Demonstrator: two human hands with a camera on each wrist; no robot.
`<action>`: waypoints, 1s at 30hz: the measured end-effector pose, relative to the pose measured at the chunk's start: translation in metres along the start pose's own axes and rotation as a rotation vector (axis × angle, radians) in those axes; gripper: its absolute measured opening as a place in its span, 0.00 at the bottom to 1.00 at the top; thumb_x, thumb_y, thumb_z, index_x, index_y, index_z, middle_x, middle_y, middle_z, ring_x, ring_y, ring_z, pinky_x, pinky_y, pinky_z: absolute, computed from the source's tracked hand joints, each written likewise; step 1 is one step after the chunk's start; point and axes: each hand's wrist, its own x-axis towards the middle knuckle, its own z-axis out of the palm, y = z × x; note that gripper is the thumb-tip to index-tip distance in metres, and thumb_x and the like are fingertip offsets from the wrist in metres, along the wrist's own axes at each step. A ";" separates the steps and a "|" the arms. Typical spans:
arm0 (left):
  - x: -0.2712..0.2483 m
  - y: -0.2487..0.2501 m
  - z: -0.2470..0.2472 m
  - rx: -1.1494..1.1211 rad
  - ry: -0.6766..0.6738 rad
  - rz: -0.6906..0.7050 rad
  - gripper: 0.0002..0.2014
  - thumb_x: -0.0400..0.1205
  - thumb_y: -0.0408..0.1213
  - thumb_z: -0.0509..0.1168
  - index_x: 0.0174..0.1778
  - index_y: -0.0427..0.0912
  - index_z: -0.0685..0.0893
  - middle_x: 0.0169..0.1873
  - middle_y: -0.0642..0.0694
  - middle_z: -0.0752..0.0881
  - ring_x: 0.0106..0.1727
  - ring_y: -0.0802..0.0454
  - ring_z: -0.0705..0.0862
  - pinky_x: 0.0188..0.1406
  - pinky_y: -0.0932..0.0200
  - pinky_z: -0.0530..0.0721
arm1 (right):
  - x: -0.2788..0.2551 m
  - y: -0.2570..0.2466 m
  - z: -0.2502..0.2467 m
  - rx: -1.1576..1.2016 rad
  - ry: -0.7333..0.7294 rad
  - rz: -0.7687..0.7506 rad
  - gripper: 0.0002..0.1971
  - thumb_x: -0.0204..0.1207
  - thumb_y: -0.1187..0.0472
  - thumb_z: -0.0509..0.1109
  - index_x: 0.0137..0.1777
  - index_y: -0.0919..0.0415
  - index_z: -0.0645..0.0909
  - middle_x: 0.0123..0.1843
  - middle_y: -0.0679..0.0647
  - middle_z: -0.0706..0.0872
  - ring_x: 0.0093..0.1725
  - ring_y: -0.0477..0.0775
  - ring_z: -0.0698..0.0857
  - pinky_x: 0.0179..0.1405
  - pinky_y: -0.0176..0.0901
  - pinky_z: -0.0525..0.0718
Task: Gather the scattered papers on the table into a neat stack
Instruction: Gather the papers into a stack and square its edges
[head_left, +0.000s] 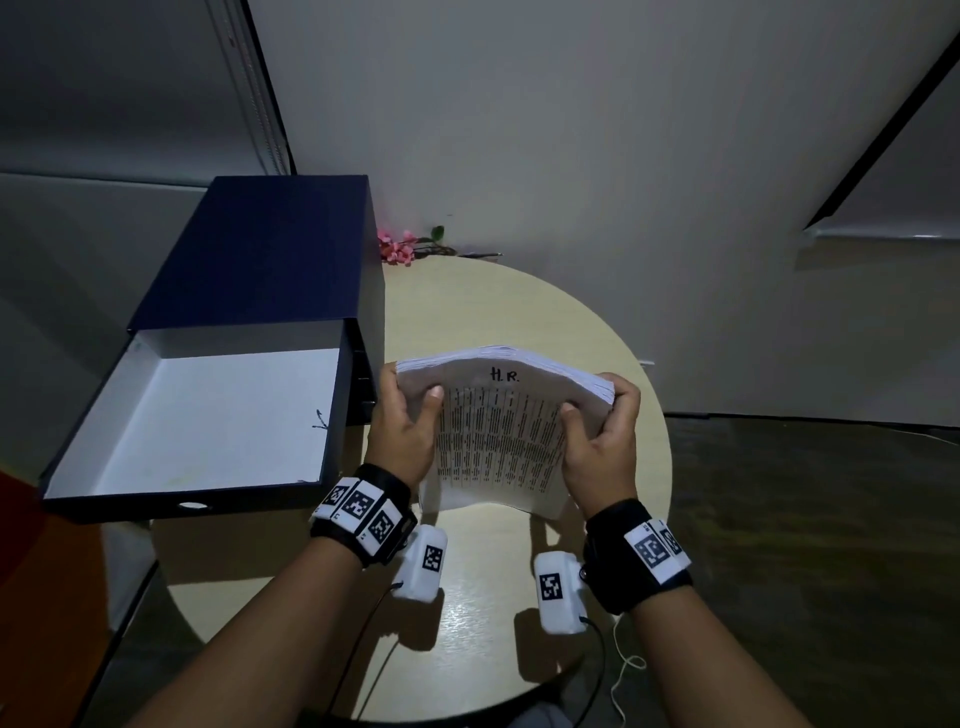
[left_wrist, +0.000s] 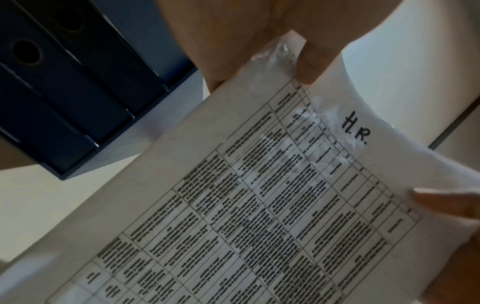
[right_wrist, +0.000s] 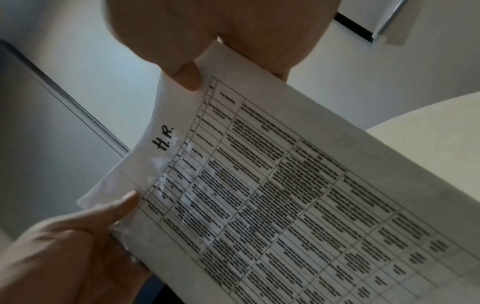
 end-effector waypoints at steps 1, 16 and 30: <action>0.000 0.001 0.000 -0.003 -0.003 0.000 0.18 0.80 0.45 0.64 0.64 0.48 0.70 0.57 0.45 0.84 0.59 0.47 0.85 0.61 0.40 0.84 | 0.001 0.001 0.000 -0.005 0.000 0.013 0.19 0.82 0.69 0.68 0.64 0.51 0.67 0.52 0.40 0.80 0.47 0.29 0.83 0.47 0.37 0.83; -0.002 0.007 0.001 0.049 0.041 0.081 0.15 0.81 0.51 0.62 0.59 0.47 0.73 0.49 0.43 0.86 0.52 0.46 0.87 0.52 0.39 0.86 | 0.004 -0.014 0.004 -0.013 0.053 0.057 0.09 0.85 0.56 0.66 0.60 0.52 0.70 0.47 0.40 0.82 0.43 0.25 0.83 0.38 0.28 0.82; 0.004 0.031 0.004 -0.114 0.189 -0.012 0.05 0.86 0.39 0.61 0.46 0.44 0.78 0.40 0.59 0.81 0.41 0.72 0.78 0.41 0.79 0.73 | 0.014 -0.031 0.017 0.027 0.272 0.163 0.09 0.85 0.54 0.65 0.47 0.60 0.79 0.40 0.41 0.82 0.38 0.33 0.80 0.37 0.35 0.77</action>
